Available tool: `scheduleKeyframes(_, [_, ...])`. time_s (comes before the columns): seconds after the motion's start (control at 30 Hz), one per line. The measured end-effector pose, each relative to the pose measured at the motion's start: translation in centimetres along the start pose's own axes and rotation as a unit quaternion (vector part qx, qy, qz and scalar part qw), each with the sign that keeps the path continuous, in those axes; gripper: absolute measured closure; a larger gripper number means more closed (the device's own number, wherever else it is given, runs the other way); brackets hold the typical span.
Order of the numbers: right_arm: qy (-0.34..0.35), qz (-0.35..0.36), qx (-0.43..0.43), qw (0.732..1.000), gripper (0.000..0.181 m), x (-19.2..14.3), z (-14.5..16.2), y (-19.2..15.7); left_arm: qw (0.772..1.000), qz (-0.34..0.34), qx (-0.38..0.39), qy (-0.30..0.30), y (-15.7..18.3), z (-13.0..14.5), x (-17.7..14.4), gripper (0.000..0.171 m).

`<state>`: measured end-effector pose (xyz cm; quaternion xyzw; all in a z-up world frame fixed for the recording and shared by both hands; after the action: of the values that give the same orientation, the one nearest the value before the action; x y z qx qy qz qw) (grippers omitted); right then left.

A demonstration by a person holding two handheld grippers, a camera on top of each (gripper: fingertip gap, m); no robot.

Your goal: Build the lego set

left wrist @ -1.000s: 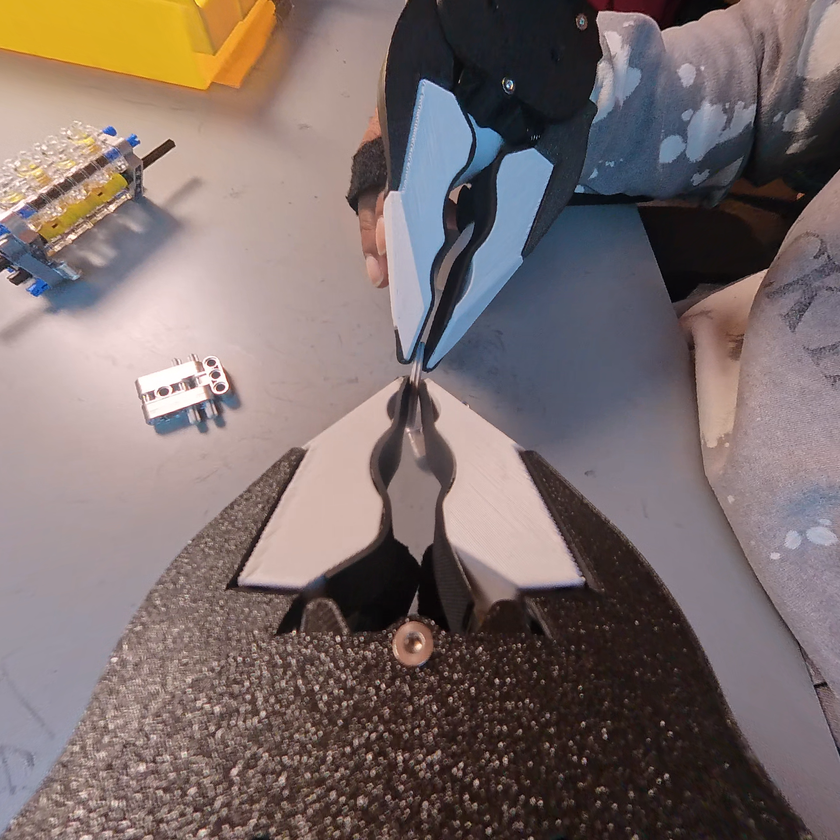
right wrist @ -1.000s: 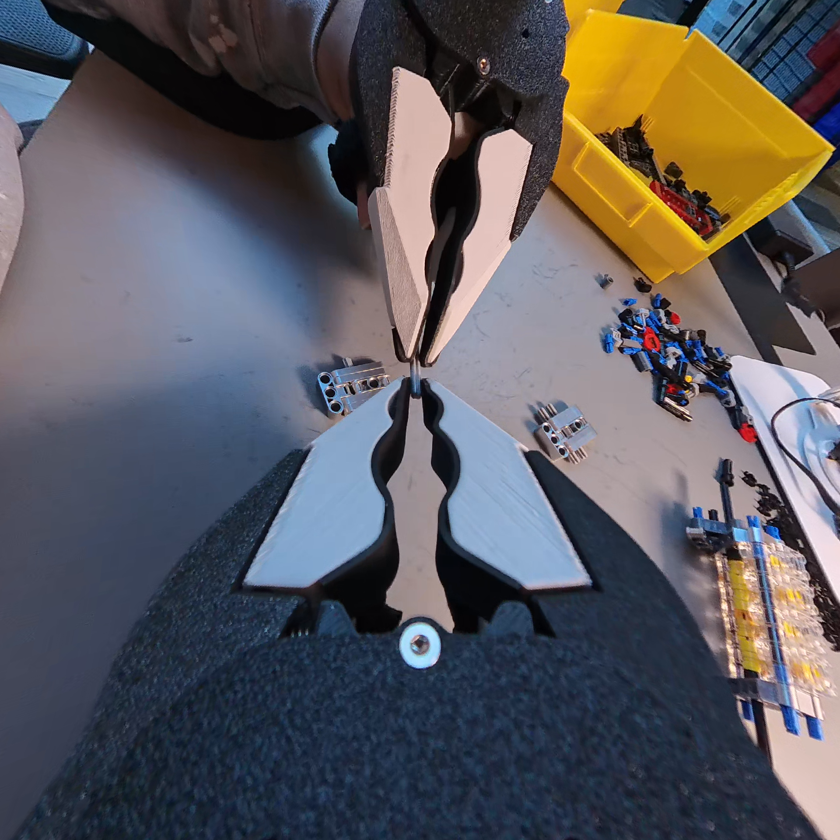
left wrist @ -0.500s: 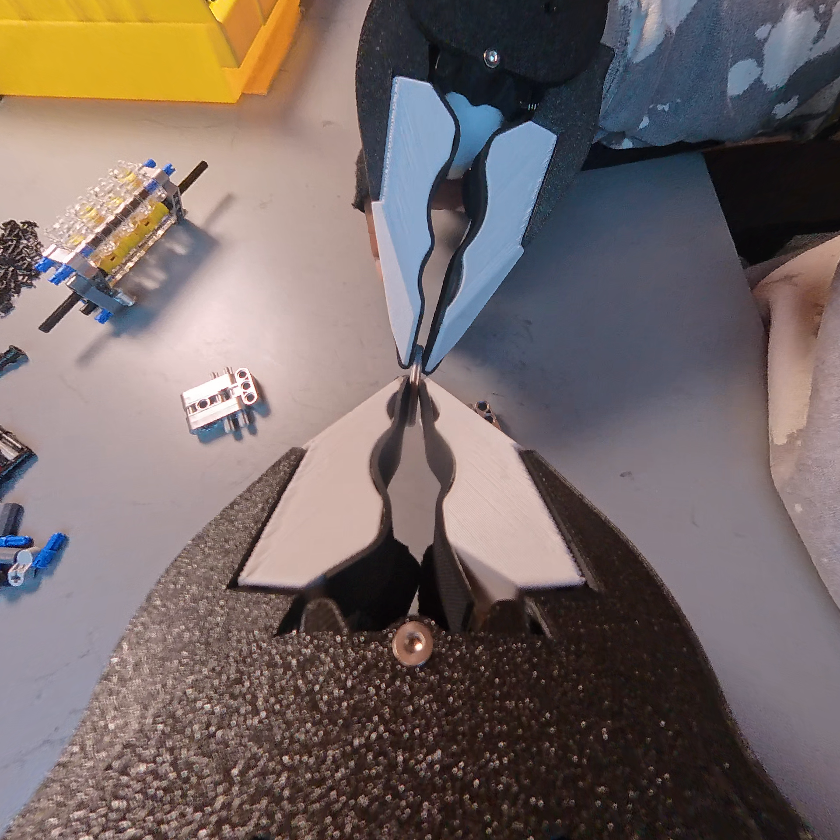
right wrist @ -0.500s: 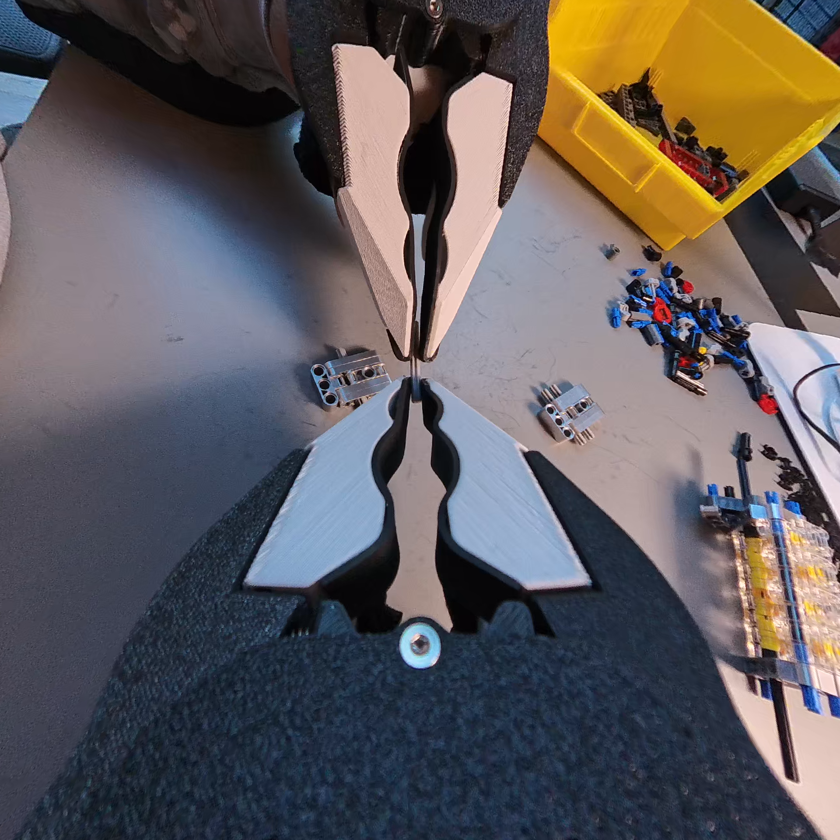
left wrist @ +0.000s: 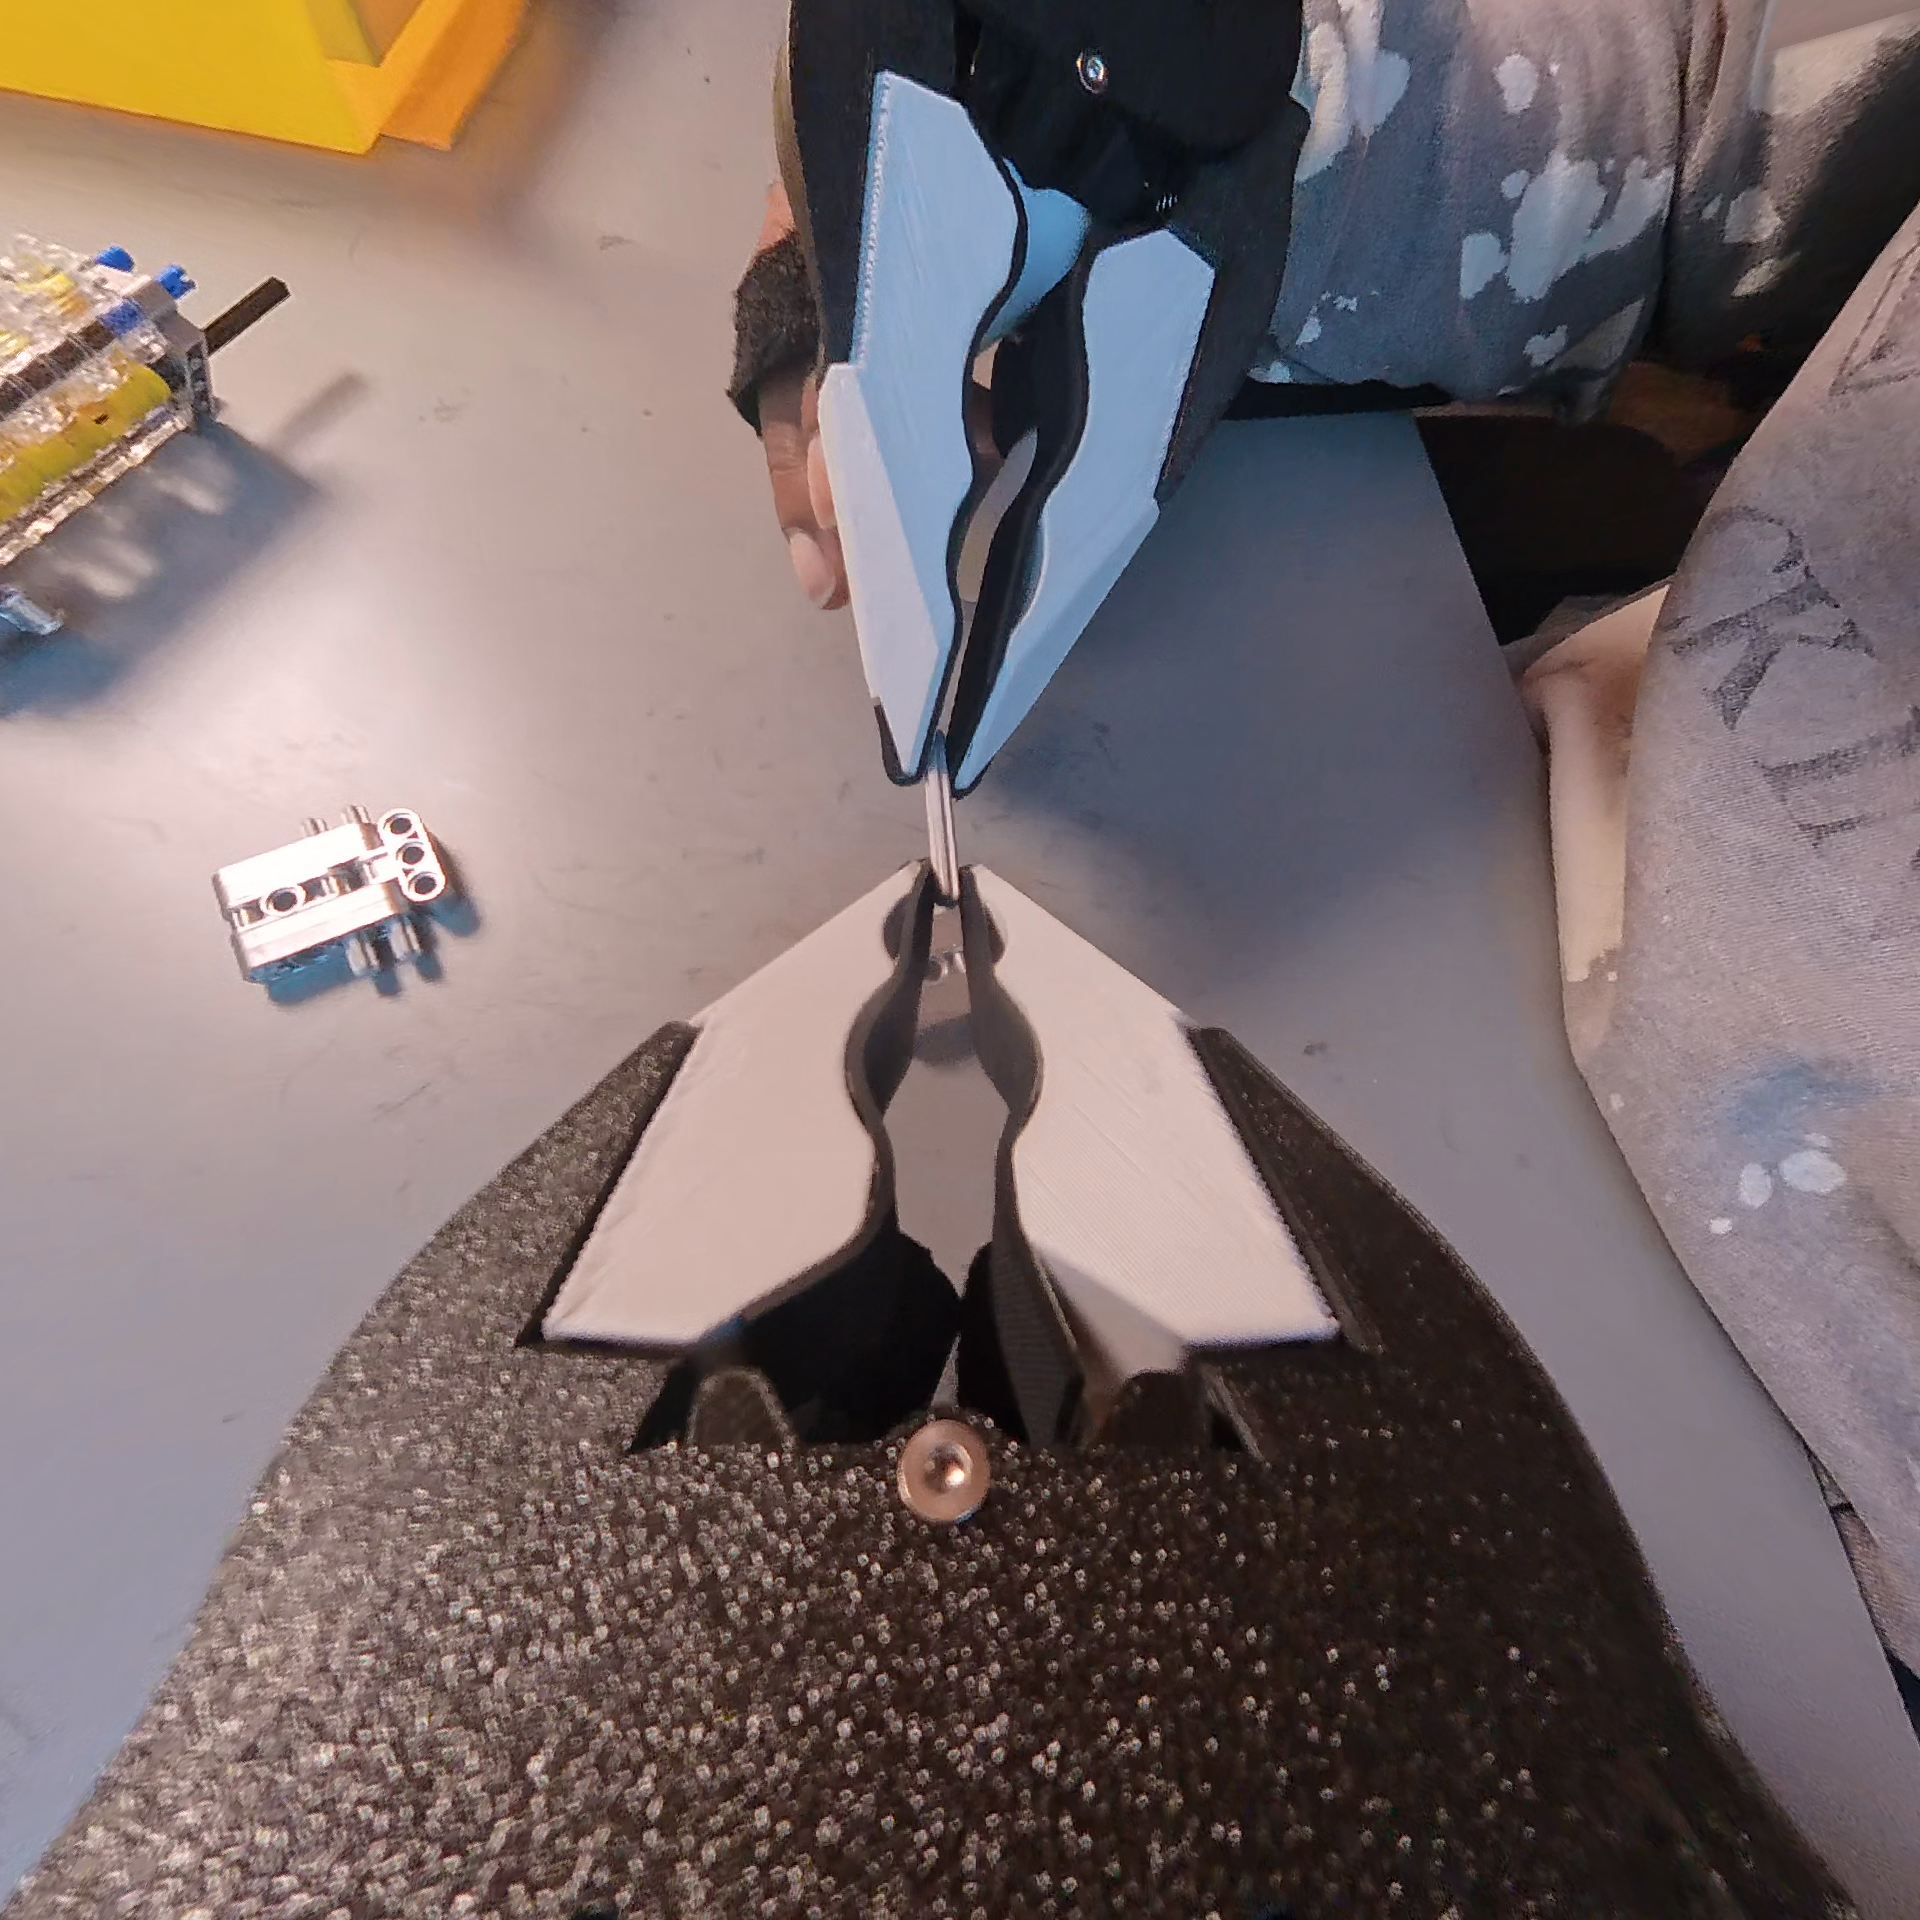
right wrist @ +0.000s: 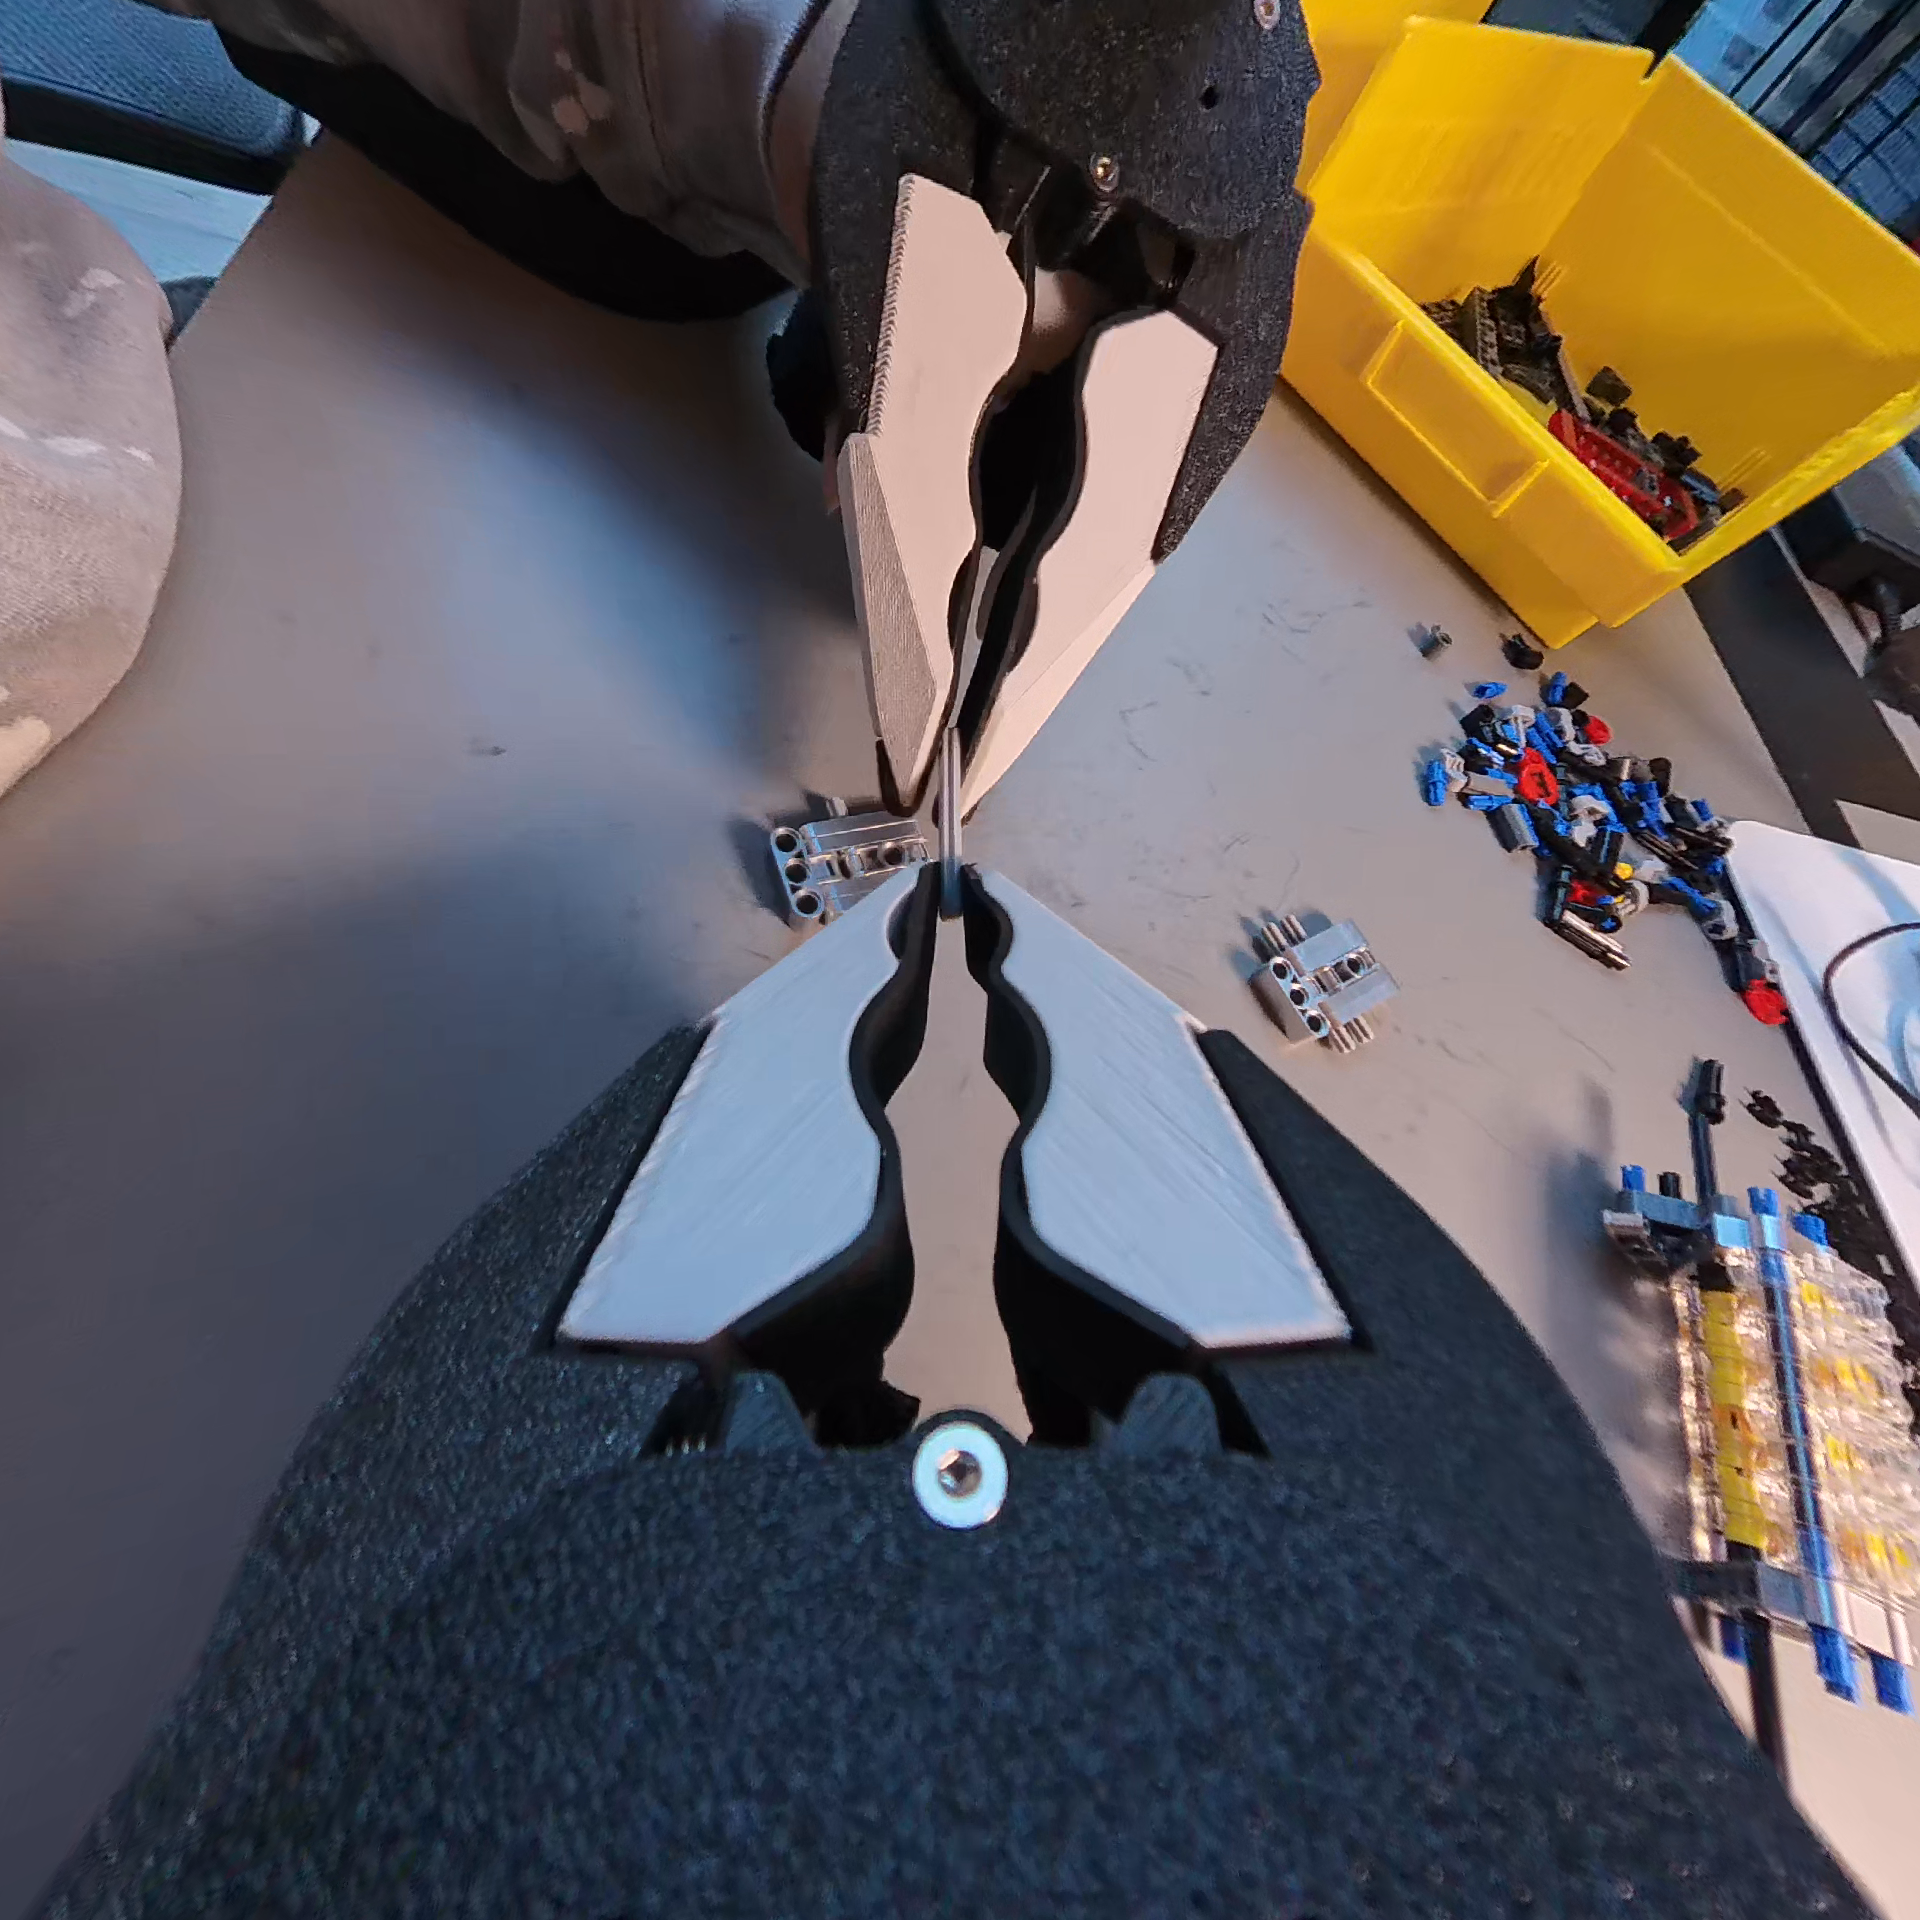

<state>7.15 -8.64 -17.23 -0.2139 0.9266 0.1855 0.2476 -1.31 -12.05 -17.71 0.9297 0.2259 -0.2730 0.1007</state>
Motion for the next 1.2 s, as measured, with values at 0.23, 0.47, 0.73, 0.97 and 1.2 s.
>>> scheduleKeyframes(0.23, [-0.001,-0.009,-0.003,1.000,0.179,0.18,0.15,-0.23,0.999,0.025,-0.025,0.018,0.00,-0.19,-0.01,0.168])
scheduleKeyframes(0.47, [-0.008,-0.013,0.013,1.000,0.175,0.19,0.30,-0.27,0.999,-0.028,0.042,0.005,-0.04,-0.24,0.18,0.170])
scheduleKeyframes(0.73, [0.001,-0.018,0.058,0.998,0.178,-0.22,0.45,0.38,0.976,-0.125,0.177,-0.030,0.28,-0.41,0.90,0.169])
scheduleKeyframes(0.97, [0.000,-0.024,0.069,0.997,0.178,-0.16,0.54,0.49,0.964,-0.150,0.220,-0.026,0.52,-0.77,0.93,0.169])
scheduleKeyframes(1.2, [-0.008,-0.030,0.066,0.997,0.179,0.02,0.62,0.21,0.978,-0.116,0.172,-0.010,0.48,-0.55,0.86,0.168])
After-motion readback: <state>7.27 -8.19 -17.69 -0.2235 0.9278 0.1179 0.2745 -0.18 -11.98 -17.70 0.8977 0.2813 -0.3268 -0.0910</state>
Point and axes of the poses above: each gripper's, where its closed fingertips meet, x out along the fingers, z out of its underside, y = z × x across the jaws, the point moved 5 cm from there along -x, back along the fingers, and after that the axes turned 7 degrees about -z, right-handed, at the moved point
